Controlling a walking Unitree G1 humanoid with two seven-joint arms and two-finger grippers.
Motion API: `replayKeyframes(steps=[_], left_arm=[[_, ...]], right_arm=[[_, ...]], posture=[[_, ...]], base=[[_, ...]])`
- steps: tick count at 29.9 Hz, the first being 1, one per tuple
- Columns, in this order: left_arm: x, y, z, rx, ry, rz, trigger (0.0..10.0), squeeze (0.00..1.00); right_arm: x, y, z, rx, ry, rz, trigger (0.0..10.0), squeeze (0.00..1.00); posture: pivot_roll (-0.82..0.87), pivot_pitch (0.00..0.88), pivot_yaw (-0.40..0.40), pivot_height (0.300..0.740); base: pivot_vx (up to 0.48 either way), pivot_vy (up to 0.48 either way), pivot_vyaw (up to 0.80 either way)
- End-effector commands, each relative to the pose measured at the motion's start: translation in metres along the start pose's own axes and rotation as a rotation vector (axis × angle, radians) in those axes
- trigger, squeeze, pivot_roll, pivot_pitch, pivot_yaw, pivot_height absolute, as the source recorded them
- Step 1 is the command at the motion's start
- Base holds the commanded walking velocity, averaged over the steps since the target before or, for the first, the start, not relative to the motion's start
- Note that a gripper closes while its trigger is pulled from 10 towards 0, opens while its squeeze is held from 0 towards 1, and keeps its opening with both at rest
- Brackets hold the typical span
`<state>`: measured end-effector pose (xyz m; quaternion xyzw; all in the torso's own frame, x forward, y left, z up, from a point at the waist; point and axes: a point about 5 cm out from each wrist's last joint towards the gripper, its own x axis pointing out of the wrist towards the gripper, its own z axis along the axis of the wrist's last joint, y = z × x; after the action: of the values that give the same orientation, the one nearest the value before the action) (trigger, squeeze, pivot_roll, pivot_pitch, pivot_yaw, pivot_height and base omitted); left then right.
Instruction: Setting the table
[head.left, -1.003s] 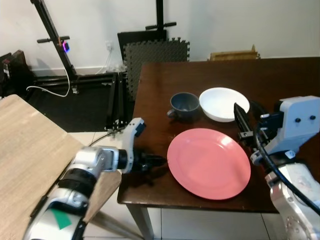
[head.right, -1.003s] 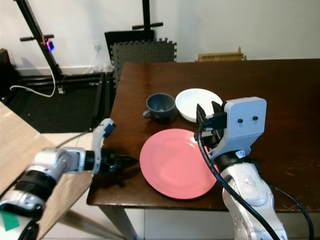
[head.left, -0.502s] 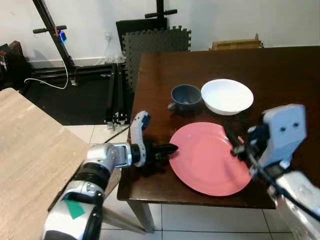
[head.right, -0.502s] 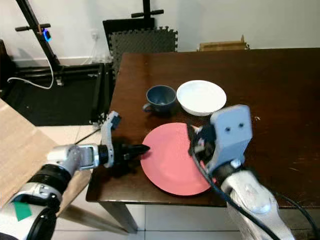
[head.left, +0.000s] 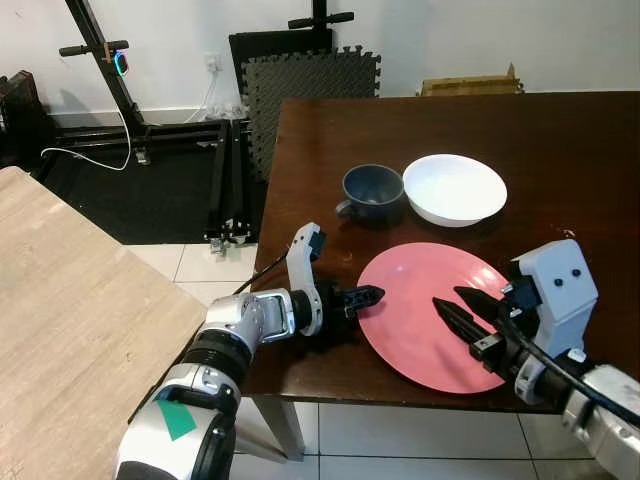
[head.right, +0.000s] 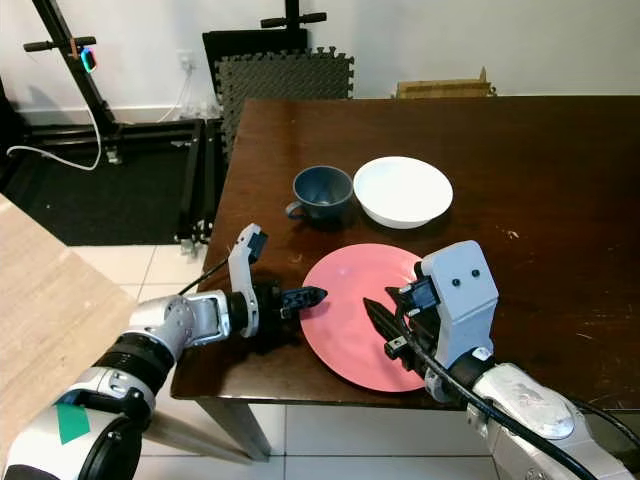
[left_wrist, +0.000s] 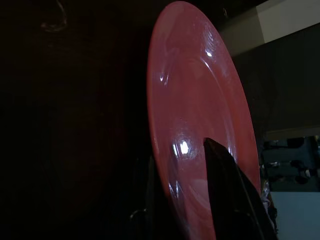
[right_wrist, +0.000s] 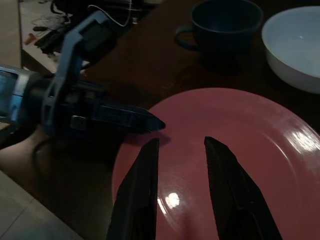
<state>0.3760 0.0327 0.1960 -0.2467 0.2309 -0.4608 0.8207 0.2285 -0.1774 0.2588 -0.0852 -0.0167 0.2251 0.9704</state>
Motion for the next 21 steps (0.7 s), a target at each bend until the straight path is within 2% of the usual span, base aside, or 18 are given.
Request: replayKeyframes(steps=[1,13,18,21], left_arm=[[-0.001,0.019,-0.032,-0.070,0.109,0.100,0.0,0.00],[-0.009,0.018,-0.018,-0.095,0.057,0.072,0.0,0.00],[-0.022,0.012,0.005,-0.086,0.005,0.037,0.0,0.00],[-0.027,0.009,0.011,-0.082,-0.009,0.022,0.0,0.00]], right_arm=[[-0.003,0.008,0.000,0.013,-0.001,0.056,10.0,0.00],[-0.006,0.015,0.004,0.034,-0.014,0.122,10.0,0.00],[-0.003,0.012,0.009,0.049,-0.050,0.112,10.0,0.00],[-0.001,0.012,0.009,0.054,-0.060,0.111,10.0,0.00]], posture=[[-0.16,0.309,0.148,0.740],[-0.14,0.287,0.144,0.740],[-0.13,0.258,0.142,0.740],[-0.11,0.239,0.137,0.740]], base=[[0.000,0.000,0.00],[0.000,0.000,0.00],[0.000,0.000,0.00],[0.000,0.000,0.00]])
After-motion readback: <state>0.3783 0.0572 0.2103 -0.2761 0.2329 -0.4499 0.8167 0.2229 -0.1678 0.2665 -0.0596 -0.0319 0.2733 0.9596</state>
